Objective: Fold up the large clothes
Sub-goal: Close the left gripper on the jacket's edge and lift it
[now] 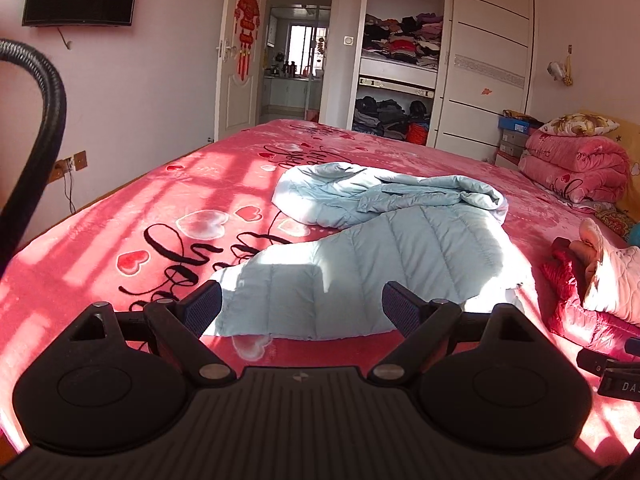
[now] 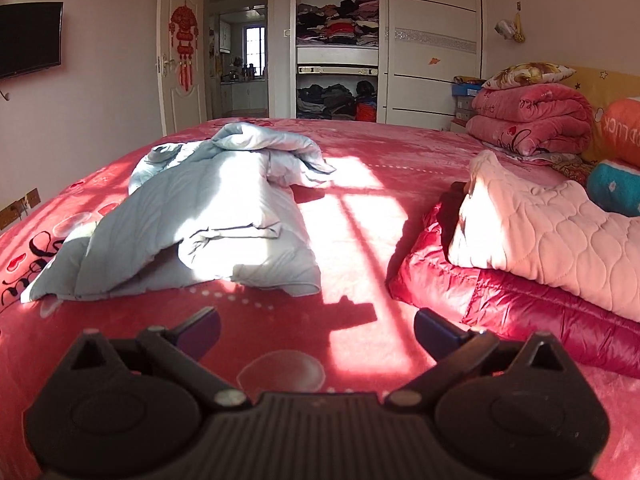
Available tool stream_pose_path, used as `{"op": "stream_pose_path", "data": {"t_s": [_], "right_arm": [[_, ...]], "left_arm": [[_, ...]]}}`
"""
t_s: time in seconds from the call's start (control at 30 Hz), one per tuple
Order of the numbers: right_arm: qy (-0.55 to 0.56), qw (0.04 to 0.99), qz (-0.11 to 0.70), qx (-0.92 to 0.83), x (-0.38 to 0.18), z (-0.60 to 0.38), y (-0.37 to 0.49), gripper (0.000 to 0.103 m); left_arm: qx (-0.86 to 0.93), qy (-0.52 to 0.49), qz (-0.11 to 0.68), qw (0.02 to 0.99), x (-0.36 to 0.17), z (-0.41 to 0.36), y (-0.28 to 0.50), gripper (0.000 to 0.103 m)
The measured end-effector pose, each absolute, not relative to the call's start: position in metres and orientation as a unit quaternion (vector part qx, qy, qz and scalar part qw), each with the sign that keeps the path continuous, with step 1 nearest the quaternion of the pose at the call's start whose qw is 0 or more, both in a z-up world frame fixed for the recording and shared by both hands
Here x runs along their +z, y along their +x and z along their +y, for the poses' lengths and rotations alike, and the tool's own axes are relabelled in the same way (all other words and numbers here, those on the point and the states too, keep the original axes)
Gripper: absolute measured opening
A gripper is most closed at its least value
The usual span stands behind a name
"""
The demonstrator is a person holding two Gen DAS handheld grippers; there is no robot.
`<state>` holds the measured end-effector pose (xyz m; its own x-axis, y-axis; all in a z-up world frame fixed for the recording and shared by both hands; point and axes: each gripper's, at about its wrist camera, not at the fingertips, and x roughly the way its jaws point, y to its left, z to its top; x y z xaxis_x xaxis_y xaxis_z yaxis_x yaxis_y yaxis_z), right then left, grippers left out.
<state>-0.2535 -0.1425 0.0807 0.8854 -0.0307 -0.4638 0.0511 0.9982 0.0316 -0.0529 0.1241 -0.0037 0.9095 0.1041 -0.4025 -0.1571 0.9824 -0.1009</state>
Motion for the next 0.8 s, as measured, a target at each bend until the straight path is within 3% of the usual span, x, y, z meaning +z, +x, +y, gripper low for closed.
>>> {"op": "stream_pose_path", "data": {"t_s": [0.27,0.53,0.6,0.67,0.8], "right_arm": [[0.058,0.966,0.25,0.017,0.069,-0.147,-0.227,0.102],[0.053,0.963,0.262,0.037,0.062,-0.147,-0.216,0.102],[0.053,0.962,0.265,0.039,0.06,-0.148,-0.214,0.102],[0.058,0.961,0.268,0.045,0.059,-0.15,-0.212,0.102],[0.076,0.957,0.275,0.049,0.057,-0.156,-0.206,0.102]], "left_arm": [[0.072,-0.164,0.252,0.951,-0.044,0.152,-0.054,0.103],[0.065,-0.273,0.264,0.923,-0.051,0.155,-0.045,0.103],[0.075,-0.285,0.267,0.918,-0.053,0.158,-0.044,0.094],[0.09,-0.288,0.267,0.915,-0.055,0.16,-0.043,0.076],[0.128,-0.326,0.268,0.897,-0.062,0.171,-0.05,0.061]]}}
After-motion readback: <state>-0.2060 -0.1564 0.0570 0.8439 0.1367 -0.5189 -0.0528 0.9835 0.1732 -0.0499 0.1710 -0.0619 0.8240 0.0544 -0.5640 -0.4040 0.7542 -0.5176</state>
